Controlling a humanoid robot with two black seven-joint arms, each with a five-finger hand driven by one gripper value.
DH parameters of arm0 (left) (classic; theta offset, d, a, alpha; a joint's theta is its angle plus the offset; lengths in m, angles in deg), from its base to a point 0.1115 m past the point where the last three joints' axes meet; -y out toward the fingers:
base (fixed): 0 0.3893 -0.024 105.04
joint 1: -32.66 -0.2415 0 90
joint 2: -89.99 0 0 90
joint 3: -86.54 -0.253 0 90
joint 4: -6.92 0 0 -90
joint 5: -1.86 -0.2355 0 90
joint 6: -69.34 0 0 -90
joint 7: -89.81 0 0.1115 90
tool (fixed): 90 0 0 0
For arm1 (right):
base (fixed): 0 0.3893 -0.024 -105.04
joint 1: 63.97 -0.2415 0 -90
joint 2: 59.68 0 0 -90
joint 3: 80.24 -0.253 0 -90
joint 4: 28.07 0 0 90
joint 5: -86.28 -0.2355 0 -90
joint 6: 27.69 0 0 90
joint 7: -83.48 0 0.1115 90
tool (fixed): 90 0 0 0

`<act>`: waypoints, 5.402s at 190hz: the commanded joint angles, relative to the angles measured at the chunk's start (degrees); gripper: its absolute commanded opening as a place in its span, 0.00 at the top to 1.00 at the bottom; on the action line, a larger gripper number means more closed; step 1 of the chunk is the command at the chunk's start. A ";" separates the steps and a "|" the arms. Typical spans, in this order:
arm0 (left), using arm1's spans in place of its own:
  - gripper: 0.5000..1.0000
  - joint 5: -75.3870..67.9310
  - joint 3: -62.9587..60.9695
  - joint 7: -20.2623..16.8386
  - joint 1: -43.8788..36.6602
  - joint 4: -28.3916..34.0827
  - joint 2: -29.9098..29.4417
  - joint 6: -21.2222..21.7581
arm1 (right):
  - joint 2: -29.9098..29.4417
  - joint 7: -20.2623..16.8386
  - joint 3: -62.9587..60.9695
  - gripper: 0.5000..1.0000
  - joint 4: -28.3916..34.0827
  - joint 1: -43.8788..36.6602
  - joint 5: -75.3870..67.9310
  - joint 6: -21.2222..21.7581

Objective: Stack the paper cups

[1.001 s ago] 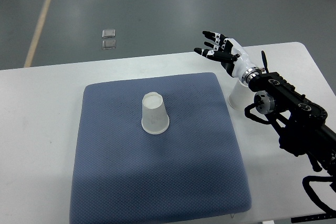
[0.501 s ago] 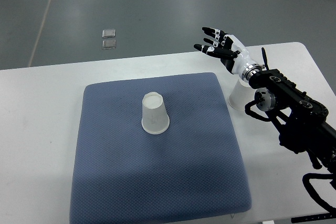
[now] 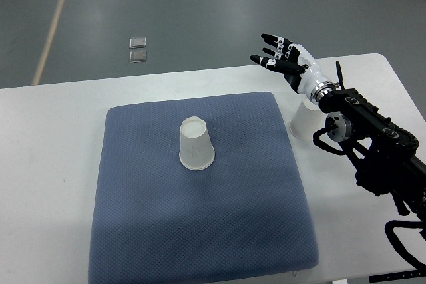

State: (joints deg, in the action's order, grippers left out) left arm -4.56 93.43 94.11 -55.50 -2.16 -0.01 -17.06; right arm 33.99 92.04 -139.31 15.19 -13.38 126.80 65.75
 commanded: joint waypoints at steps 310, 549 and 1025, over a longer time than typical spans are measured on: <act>0.00 0.00 -0.03 0.00 0.01 0.03 0.00 0.01 | 28.59 15.25 35.60 0.16 6.58 -11.57 49.48 10.28; 0.00 0.00 -0.03 0.00 0.01 0.03 0.00 0.01 | 25.07 15.96 47.56 0.27 -0.72 -16.93 54.93 1.40; 0.00 0.00 -0.03 0.00 0.01 0.03 0.00 0.09 | 15.67 20.17 49.05 0.89 20.11 -42.24 46.49 13.35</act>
State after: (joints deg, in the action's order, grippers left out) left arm -4.56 93.42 94.12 -55.50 -2.14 -0.01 -17.05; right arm 50.63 112.05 -90.54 35.72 -55.81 173.22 79.00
